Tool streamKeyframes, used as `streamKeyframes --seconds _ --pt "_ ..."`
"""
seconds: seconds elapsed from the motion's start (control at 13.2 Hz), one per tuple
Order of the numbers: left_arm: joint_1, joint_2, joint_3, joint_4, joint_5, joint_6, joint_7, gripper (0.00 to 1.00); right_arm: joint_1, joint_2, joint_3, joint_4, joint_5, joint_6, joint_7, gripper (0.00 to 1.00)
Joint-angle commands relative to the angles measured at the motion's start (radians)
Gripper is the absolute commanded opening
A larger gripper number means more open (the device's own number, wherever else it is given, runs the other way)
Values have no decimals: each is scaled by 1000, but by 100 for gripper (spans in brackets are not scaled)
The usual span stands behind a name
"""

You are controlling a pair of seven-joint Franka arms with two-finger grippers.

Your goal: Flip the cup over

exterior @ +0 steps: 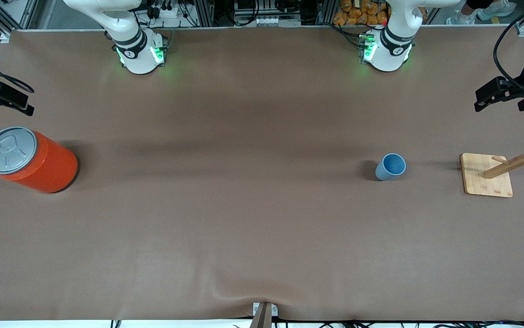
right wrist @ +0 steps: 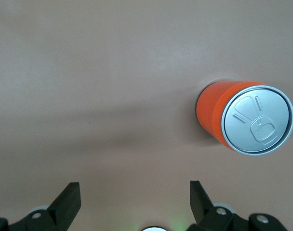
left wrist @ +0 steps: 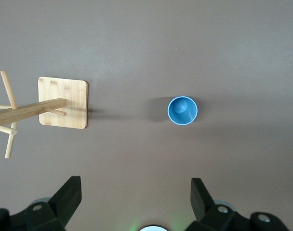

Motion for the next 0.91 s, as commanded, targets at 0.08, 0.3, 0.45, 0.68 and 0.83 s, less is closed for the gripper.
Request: streamKeyframes --seconds 0.08,0.3,0.45,0.68,0.83 --pt "11 1 -6 -2 -6 3 5 100 -11 13 9 20 11 -3 14 100" --pt "11 4 -6 0 -9 3 -1 100 -13 13 9 20 11 -5 14 100" --pt "11 5 -6 -2 -9 0 -3 100 -11 15 9 20 11 -5 14 100" --pt "11 5 -6 0 -9 0 -1 100 -13 15 9 20 11 -3 14 100" --pt "11 5 -6 0 -9 0 -1 100 -10 16 9 20 11 -2 14 100"
